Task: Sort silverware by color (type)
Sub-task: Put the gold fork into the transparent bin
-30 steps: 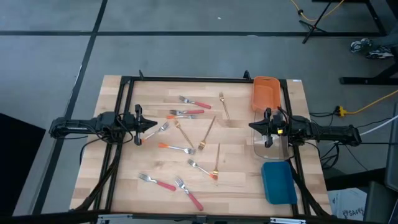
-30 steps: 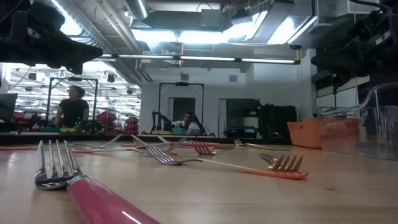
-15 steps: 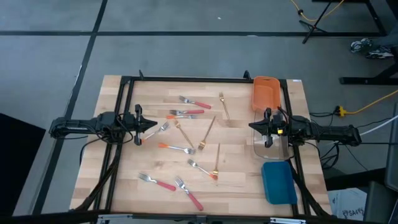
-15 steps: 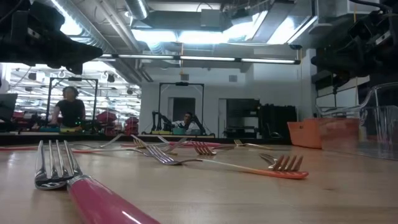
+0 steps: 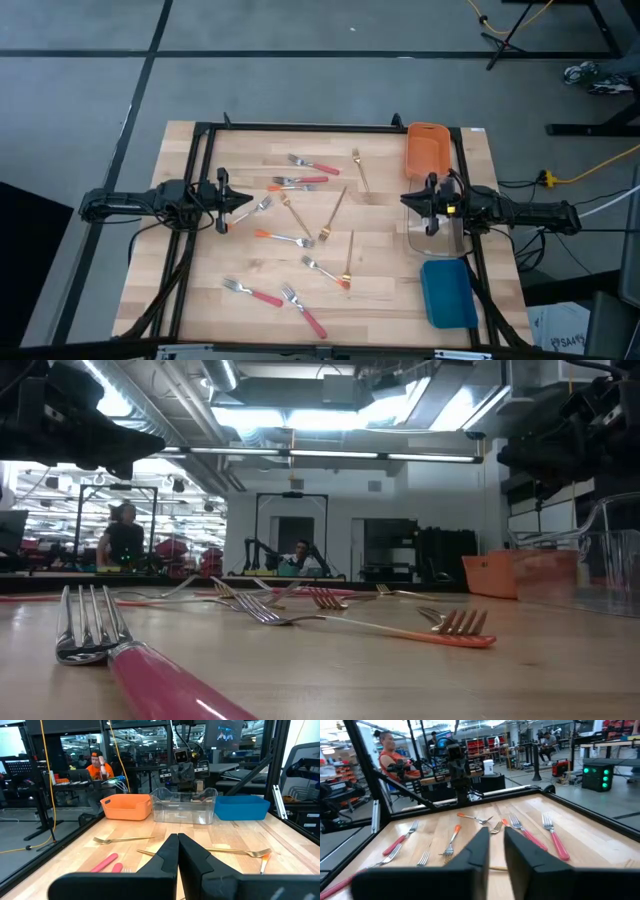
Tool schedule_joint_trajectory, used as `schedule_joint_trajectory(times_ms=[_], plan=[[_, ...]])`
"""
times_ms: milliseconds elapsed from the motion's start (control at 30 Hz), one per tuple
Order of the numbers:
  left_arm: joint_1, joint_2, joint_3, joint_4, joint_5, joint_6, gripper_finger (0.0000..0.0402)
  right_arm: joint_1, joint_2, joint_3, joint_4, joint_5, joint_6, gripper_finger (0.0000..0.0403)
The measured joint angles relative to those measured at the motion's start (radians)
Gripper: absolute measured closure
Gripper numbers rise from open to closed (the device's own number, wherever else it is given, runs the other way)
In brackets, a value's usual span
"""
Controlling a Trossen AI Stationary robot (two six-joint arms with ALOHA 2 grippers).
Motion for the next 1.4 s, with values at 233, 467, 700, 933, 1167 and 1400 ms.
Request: schedule_joint_trajectory(times_ms=[233, 467, 700, 933, 1167, 1400], plan=[[0.0, 0.0, 0.0, 0.0, 0.0, 0.0, 0.0401, 0.0, 0.0, 0.0, 0.003, 0.047, 0.004, 0.0242], [0.0, 0.0, 0.0, 0.0, 0.0, 0.0, 0.0401, 0.0, 0.0, 0.0, 0.007, 0.058, 0.005, 0.0204], [0.0, 0.0, 0.0, 0.001, 0.0, 0.0, 0.0401, 0.0, 0.0, 0.007, 0.162, 0.101, 0.005, 0.0201], [0.0, 0.0, 0.0, 0.001, 0.0, 0.0, 0.0401, 0.0, 0.033, 0.116, 0.147, 0.166, 0.0, 0.02], [0.0, 0.0, 0.0, 0.002, 0.0, 0.0, 0.0401, 0.0, 0.172, 0.259, 0.089, 0.301, -0.004, 0.02], [0.0, 0.0, 0.0, 0.002, 0.0, 0.0, 0.0401, 0.0, 0.385, 0.423, -0.07, 0.504, 0.022, 0.02]])
